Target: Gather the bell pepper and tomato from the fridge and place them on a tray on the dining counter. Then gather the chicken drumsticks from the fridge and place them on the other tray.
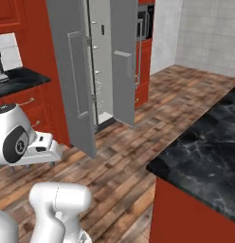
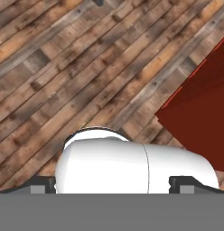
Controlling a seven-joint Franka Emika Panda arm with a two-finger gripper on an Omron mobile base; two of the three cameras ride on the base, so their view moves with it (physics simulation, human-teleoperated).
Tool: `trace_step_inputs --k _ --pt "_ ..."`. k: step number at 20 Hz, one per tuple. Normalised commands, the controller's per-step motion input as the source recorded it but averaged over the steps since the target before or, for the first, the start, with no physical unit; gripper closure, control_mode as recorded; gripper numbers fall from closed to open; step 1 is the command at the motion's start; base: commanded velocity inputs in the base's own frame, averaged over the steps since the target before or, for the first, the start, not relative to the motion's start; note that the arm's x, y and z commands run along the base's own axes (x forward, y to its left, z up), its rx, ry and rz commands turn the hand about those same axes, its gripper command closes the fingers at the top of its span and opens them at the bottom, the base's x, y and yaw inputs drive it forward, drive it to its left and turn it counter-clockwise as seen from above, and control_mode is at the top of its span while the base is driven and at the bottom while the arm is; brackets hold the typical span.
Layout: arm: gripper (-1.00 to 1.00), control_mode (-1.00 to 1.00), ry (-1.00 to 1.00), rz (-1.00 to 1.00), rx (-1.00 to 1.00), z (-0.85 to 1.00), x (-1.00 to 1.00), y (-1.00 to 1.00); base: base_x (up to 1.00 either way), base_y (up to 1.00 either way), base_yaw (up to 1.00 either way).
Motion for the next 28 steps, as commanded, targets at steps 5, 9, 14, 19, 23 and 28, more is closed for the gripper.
trace_step_inputs --k 5,9,14,19,23,28 --pt "-1.0 1.0 0.0 0.0 0.0 0.0 0.0 0.0 0.76 0.58 -0.38" --pt "-1.0 1.0 0.0 0.0 0.0 0.0 0.0 0.0 0.74 0.24 -0.33" --pt "-1.0 1.0 0.0 0.0 0.0 0.0 0.0 0.0 0.7 0.02 -0.26" --pt "-1.0 1.0 0.0 0.0 0.0 0.0 0.0 0.0 0.74 0.11 -0.25" --pt "-1.0 1.0 0.0 0.0 0.0 0.0 0.0 0.0 0.84 0.36 -0.27" --pt "-1.0 1.0 0.0 0.0 0.0 0.0 0.0 0.0 0.9 0.45 -0.17"
